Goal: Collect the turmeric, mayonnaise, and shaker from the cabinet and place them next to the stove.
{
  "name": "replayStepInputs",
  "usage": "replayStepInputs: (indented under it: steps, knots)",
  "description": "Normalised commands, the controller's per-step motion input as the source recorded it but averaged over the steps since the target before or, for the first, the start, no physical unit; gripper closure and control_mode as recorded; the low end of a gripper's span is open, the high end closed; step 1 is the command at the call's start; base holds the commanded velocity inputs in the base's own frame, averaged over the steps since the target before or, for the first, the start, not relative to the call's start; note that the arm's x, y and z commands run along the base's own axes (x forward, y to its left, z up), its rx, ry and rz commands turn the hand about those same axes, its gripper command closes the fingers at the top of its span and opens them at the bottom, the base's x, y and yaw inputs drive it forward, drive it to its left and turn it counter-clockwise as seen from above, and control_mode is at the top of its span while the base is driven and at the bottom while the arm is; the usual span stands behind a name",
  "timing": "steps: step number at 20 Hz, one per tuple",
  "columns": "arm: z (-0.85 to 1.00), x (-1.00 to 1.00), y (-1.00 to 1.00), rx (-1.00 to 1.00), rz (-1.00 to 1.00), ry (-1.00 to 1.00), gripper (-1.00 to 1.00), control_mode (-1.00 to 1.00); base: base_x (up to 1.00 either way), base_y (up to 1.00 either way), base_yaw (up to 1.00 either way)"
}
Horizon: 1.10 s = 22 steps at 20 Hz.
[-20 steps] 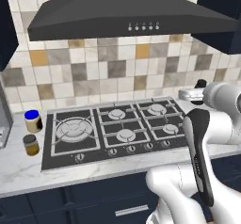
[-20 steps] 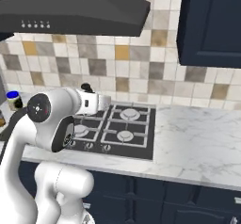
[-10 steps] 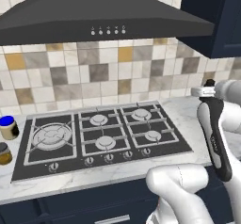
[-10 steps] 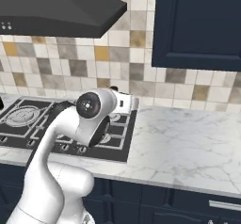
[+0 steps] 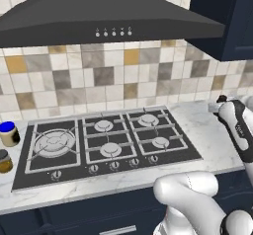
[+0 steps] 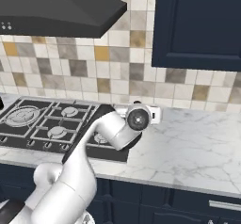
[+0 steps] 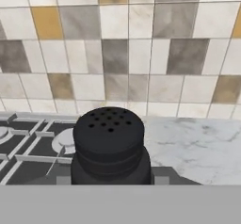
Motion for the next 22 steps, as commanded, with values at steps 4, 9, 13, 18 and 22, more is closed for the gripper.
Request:
replayStepInputs:
  steps: [4, 9, 13, 18, 22]
  knots:
    - [-0.87, 0.35, -0.22, -0.04, 0.24, -0.01, 1.0, -1.0, 0.0, 0.0, 0.0]
    - [-0.76, 0.32, -0.03, -0.11, 0.26, 0.0, 1.0, -1.0, 0.0, 0.0, 0.0]
    - [-0.49, 0.32, -0.01, -0.08, 0.25, 0.01, 1.0, -1.0, 0.0, 0.0, 0.0]
    - [-0.42, 0.43, 0.0, -0.02, 0.22, 0.07, 1.0, -1.0, 0.0, 0.0, 0.0]
    - [-0.39, 0.45, -0.01, 0.0, 0.22, 0.09, 1.0, -1.0, 0.0, 0.0, 0.0]
